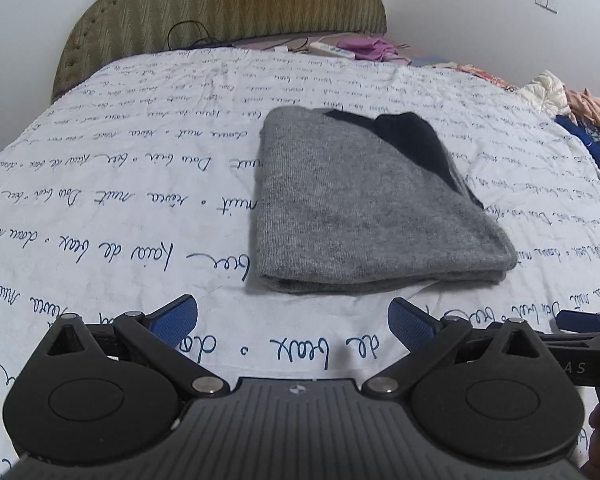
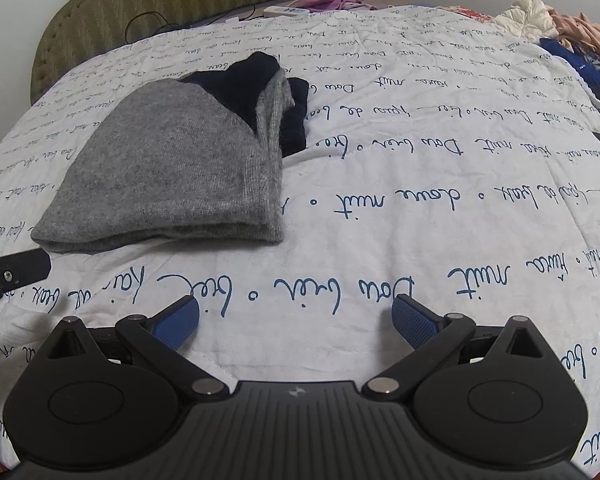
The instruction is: Fold small clothes
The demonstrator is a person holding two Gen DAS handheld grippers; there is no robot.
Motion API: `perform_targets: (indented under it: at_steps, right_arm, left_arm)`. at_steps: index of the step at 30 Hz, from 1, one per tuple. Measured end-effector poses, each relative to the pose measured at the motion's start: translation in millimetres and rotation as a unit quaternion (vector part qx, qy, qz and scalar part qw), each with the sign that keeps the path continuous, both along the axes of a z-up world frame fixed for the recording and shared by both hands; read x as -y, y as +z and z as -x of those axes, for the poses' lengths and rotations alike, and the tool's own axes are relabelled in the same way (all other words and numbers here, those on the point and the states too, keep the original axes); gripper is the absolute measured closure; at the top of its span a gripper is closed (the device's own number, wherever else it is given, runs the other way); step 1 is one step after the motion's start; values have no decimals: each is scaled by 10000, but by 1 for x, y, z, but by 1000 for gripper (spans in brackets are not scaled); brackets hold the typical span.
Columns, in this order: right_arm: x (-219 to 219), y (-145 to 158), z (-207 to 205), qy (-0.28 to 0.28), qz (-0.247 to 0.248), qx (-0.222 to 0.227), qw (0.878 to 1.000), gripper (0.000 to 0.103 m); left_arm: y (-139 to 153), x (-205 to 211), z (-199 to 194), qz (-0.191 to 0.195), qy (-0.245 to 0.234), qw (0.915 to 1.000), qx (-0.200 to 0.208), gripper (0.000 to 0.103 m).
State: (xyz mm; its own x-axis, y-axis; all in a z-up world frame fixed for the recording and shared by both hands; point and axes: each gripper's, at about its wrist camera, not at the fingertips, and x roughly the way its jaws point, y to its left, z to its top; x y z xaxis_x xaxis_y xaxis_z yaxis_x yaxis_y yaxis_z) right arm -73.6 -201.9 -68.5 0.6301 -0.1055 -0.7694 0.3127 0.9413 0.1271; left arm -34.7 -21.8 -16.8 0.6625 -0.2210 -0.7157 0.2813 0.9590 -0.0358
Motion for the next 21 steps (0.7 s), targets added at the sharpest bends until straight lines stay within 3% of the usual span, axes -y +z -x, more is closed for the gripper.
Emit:
perform_targets:
  at_steps: [13,18,21]
  right_arm:
    - [0,-1,-1,19,-15,-12,10000,0]
    - [1,1,0,14,-13,16,10000,0]
    - [2,4,1,-13,0,56,10000,0]
  left_arm:
    - [-6,0,-1,29,-4,9998,-202,0]
    - [2,0,8,-53,125,9998,147,4]
    - [-1,-6,1,25,294,9995,-100,6]
